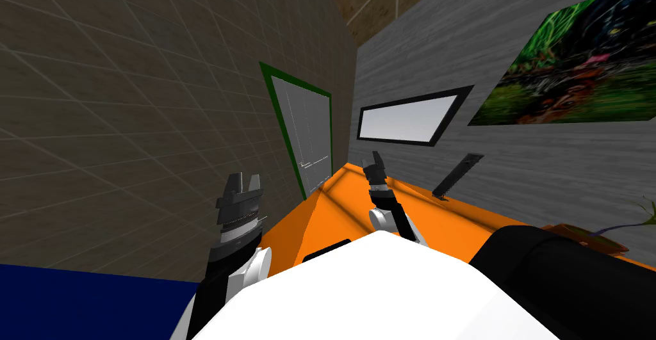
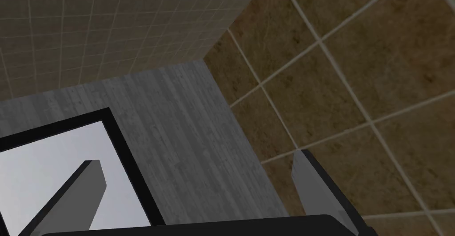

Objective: Pull the door open

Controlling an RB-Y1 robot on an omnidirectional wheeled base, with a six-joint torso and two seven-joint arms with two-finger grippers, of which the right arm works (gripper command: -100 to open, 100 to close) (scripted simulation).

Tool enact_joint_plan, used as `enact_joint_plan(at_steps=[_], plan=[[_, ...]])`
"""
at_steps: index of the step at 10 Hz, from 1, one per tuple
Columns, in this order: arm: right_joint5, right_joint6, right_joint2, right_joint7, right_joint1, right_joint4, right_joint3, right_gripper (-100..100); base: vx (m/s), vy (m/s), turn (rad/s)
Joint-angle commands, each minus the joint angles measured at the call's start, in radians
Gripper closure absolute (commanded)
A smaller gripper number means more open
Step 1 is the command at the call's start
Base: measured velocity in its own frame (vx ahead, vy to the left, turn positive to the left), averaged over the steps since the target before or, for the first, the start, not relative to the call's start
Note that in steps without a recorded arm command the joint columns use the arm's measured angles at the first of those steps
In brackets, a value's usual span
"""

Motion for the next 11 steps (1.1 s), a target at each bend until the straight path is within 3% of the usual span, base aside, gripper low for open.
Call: enact_joint_plan(at_steps=[1,11], plan=[[0.001,-0.007,-0.007,-0.003,-0.010,0.028,-0.001,-100,0.026,0.008,0.059],[0.008,-0.081,-0.058,-0.038,-0.111,0.293,-0.009,-100,0.066,0.010,0.091]])
